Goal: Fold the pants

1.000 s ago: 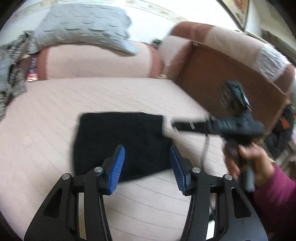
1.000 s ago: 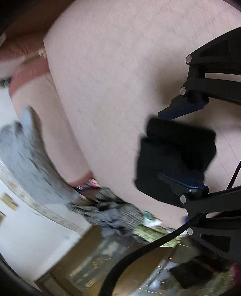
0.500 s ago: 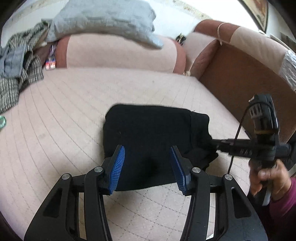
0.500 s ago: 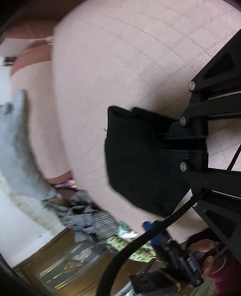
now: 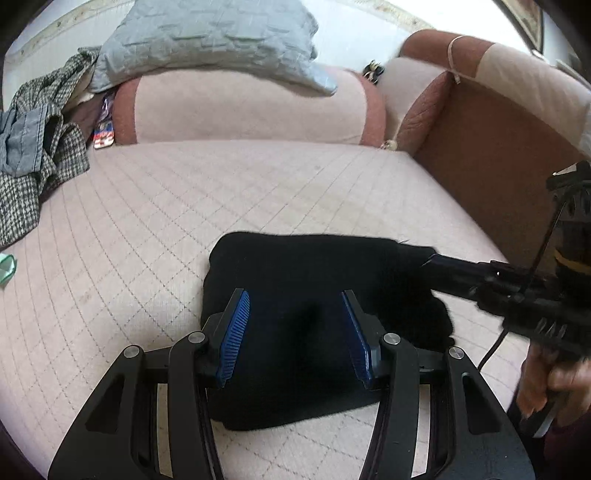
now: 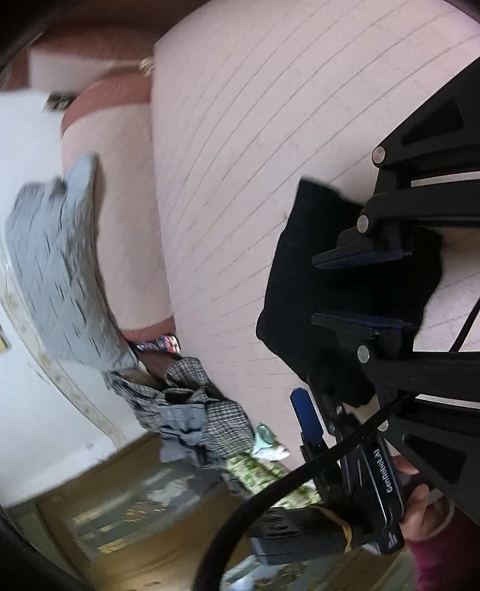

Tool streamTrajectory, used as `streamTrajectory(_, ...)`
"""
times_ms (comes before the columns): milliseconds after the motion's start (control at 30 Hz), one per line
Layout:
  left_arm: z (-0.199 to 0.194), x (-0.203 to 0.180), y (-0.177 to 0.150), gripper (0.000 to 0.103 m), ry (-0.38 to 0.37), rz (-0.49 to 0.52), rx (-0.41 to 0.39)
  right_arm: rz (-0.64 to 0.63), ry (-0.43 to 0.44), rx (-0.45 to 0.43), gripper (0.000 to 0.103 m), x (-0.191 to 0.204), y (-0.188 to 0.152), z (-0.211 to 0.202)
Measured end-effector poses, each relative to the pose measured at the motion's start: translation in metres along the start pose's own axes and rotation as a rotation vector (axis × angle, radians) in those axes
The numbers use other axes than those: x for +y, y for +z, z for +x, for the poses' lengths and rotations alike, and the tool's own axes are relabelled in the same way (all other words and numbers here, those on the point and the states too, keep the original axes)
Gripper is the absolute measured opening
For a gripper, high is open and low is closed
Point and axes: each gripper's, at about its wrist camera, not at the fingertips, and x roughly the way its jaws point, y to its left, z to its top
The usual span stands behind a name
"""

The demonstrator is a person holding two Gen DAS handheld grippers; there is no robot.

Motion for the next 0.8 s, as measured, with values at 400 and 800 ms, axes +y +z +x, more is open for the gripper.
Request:
streamTrajectory(400, 0.029, -0.001, -0.009, 0.051, 0.067, 0.001, 0.042, 0.027, -0.027, 0.088, 0.022, -0.011, -0.022, 0.009)
streamTrajectory(800, 0.012, 0.003, -0.014, 0.051, 0.092, -0.038, 0.041, 0.020, -0.046, 0.120, 0.023, -0.001, -0.042, 0.000)
